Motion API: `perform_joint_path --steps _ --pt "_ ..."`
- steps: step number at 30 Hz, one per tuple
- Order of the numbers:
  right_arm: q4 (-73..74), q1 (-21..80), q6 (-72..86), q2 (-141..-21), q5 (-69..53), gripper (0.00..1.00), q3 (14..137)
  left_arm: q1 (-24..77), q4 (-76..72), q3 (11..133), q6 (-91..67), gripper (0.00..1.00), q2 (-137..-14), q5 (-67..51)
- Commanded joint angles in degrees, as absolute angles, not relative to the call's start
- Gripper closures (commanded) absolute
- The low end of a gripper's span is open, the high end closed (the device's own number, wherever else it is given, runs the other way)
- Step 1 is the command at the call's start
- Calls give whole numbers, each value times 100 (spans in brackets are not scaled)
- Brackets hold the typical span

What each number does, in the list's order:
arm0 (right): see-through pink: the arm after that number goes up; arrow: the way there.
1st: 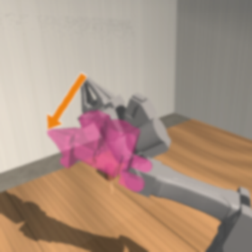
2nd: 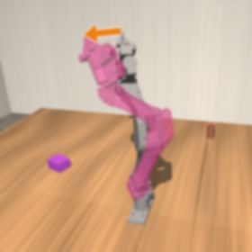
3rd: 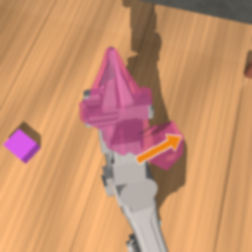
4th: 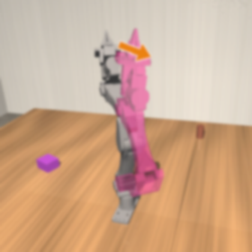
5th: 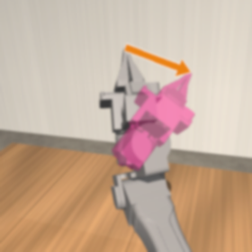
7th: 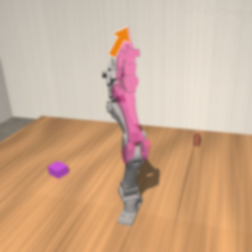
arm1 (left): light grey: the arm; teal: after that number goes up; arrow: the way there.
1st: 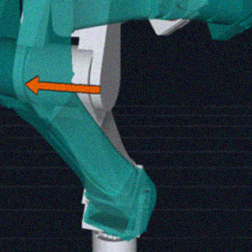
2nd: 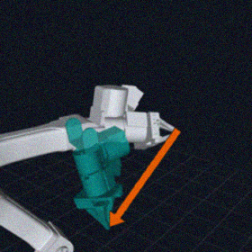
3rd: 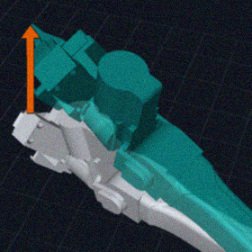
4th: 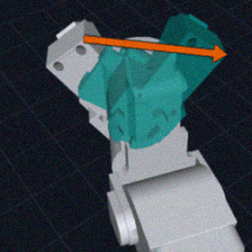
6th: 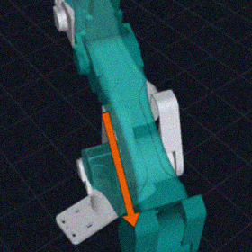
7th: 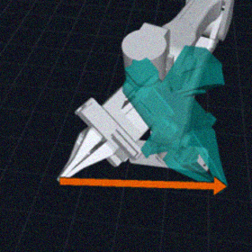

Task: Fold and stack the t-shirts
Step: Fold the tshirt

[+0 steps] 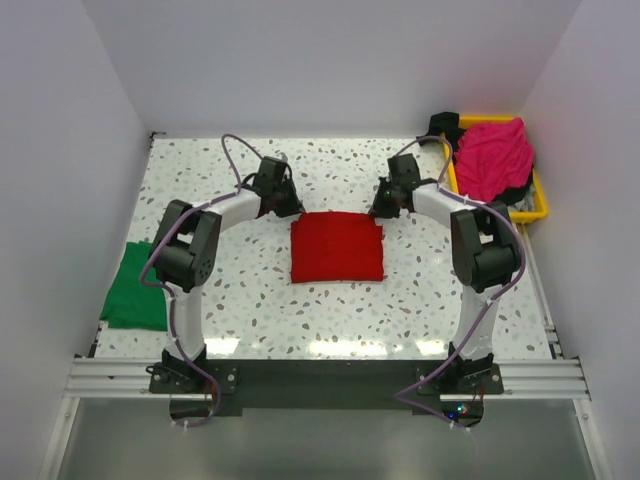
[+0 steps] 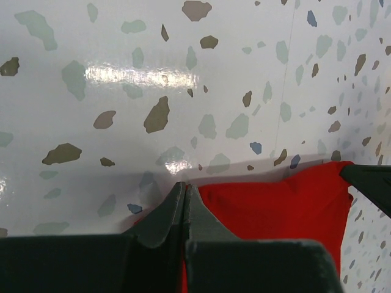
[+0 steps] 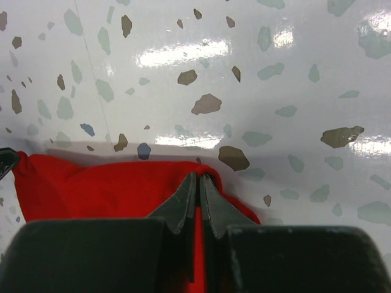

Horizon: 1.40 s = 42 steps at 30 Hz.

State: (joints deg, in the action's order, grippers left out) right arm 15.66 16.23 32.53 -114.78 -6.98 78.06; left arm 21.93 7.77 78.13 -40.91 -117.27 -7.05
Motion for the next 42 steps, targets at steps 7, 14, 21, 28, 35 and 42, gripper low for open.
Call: perform_joint_path --steps 7,14,21,28,35,42 --pt "1679 1573 3138 -11004 -422 99 8104 2022 580 7620 -4008 100 -11092 -598" --pt "1705 1415 3146 -11039 -475 99 8174 1828 519 7366 -4043 100 -10934 -615" --pt "1723 1310 3173 -11293 -589 99 8420 1714 404 7427 -4078 100 -11135 -685" --pt "1880 1230 3050 -11558 -607 75 8850 1582 430 7795 -4008 98 -11390 -782" --pt "2101 1265 2892 -10900 -465 62 8676 1476 668 7779 -4016 45 -11023 -528" --pt "1609 1915 3058 -9906 -598 68 7245 1705 537 6498 -4570 39 -10108 -264"
